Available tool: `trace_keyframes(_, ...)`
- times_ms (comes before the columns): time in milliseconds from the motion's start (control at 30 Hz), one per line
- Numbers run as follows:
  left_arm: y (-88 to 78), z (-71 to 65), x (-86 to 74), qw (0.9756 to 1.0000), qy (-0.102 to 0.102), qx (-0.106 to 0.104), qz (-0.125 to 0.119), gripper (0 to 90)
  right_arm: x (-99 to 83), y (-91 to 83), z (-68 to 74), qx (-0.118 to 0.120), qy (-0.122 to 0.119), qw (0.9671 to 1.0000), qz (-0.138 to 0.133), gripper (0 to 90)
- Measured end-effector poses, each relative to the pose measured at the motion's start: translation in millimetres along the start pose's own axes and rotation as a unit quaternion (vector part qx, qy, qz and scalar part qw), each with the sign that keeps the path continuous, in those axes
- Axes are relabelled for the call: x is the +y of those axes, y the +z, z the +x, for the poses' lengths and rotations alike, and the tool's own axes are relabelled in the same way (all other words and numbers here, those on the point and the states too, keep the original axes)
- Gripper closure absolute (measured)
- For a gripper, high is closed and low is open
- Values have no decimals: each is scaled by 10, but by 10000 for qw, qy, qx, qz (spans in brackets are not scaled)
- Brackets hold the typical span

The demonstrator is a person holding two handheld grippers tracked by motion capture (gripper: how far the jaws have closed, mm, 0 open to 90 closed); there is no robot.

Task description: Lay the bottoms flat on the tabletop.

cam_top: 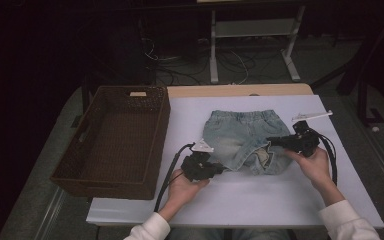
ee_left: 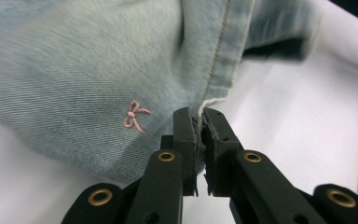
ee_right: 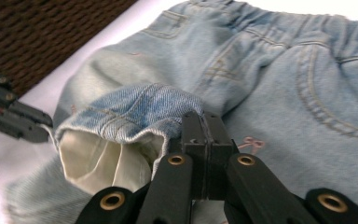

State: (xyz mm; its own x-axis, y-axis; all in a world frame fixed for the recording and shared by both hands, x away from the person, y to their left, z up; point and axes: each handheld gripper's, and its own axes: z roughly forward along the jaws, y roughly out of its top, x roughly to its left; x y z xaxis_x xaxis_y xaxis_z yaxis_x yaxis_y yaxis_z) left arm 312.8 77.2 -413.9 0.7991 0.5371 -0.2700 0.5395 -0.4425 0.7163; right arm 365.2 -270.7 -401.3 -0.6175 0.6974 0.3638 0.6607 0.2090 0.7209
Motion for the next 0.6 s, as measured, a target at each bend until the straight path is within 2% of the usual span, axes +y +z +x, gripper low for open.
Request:
trace_keyframes(200, -181, 68, -167, 9998, -169, -45, 65, 841, -92, -39, 173, 256, -63, 9996, 45, 892)
trace_keyframes(400, -196, 74, -275, 9996, -125, -34, 249, 840, -196, -7, 391, 508, -172, 9985, 138, 891)
trace_keyframes(500, -143, 92, -301, 9991, -107, -50, 418, 839, -229, 91, 508, 594, -294, 9973, 311, 891)
trace_keyframes(600, -89, 117, -332, 9984, -152, -75, 534, 839, -295, 239, 613, 596, -407, 9954, 626, 887)
